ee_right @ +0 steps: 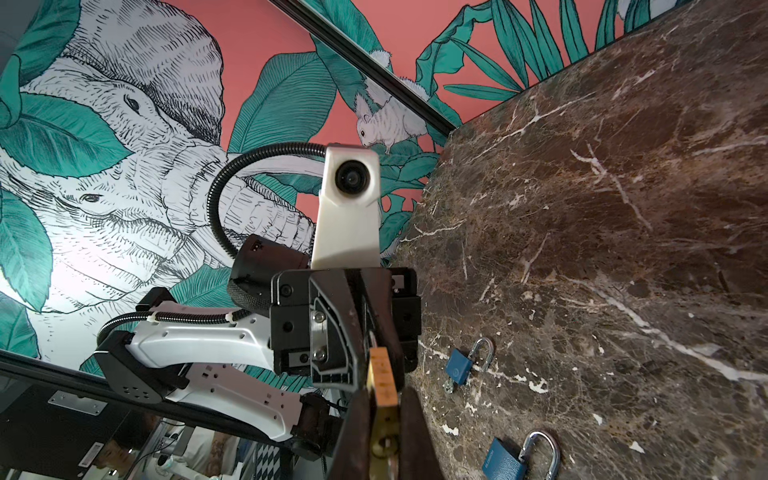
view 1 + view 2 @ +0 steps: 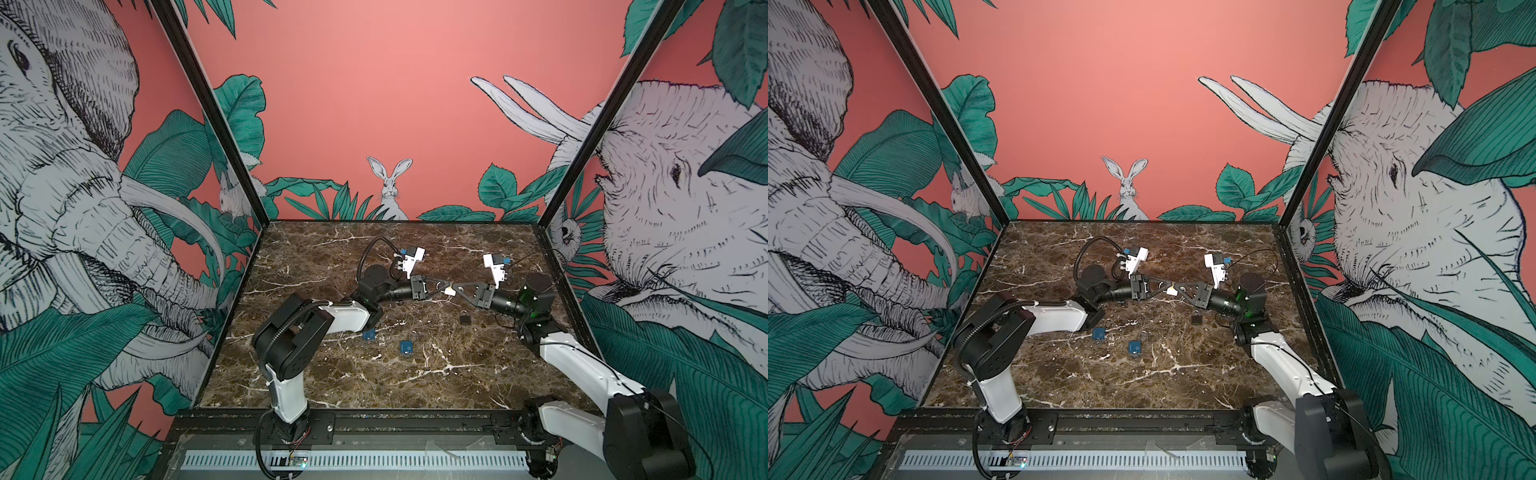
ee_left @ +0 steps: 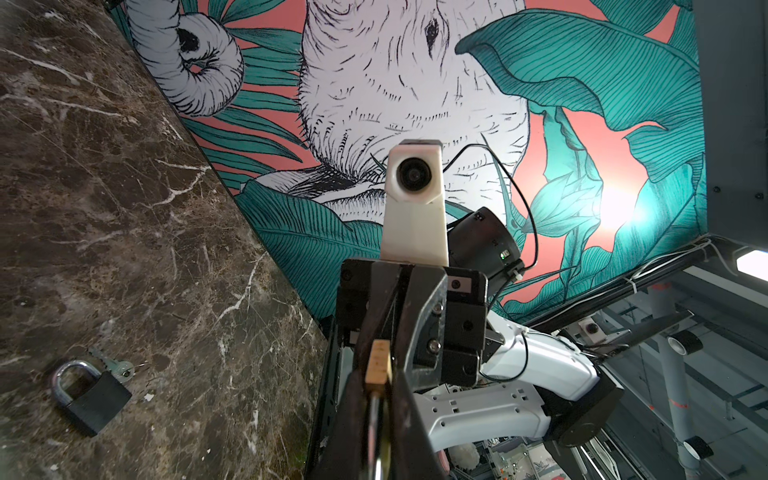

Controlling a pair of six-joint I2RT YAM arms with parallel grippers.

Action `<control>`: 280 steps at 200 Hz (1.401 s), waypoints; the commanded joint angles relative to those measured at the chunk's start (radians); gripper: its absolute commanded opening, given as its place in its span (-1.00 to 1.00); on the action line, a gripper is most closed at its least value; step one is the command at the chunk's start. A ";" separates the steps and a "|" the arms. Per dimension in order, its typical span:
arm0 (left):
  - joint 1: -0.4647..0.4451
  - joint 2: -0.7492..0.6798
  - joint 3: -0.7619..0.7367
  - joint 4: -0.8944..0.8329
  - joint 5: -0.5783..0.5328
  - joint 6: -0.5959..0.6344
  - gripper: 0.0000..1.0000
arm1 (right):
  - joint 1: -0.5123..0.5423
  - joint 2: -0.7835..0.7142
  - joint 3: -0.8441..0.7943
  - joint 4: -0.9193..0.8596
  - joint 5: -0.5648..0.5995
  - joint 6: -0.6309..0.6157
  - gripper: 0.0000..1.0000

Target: Lock with the key

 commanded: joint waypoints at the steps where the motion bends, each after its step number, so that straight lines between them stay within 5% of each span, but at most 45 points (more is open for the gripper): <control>1: -0.007 -0.034 0.013 0.002 0.033 0.009 -0.64 | 0.000 0.001 0.000 0.078 0.018 -0.004 -1.00; 44: -0.007 -0.043 0.006 0.002 0.042 0.006 -0.54 | 0.000 0.005 0.000 0.078 0.029 -0.008 -1.00; 72: -0.007 -0.042 0.005 0.003 0.042 0.004 -0.68 | 0.000 0.008 0.001 0.078 0.022 -0.009 -1.00; 90: -0.008 -0.040 0.006 0.014 0.038 -0.004 -1.00 | 0.000 0.006 0.002 0.065 0.022 -0.020 -1.00; 110: -0.007 -0.033 0.006 0.040 0.026 -0.025 -1.00 | 0.000 0.002 0.004 0.037 0.024 -0.033 -1.00; 162: 0.001 -0.017 -0.007 0.121 -0.009 -0.065 -1.00 | -0.004 -0.055 -0.004 -0.039 0.033 -0.062 -0.36; 280: 0.010 -0.030 -0.037 0.131 -0.009 -0.064 -1.00 | -0.013 -0.064 -0.002 -0.020 0.042 -0.044 -0.67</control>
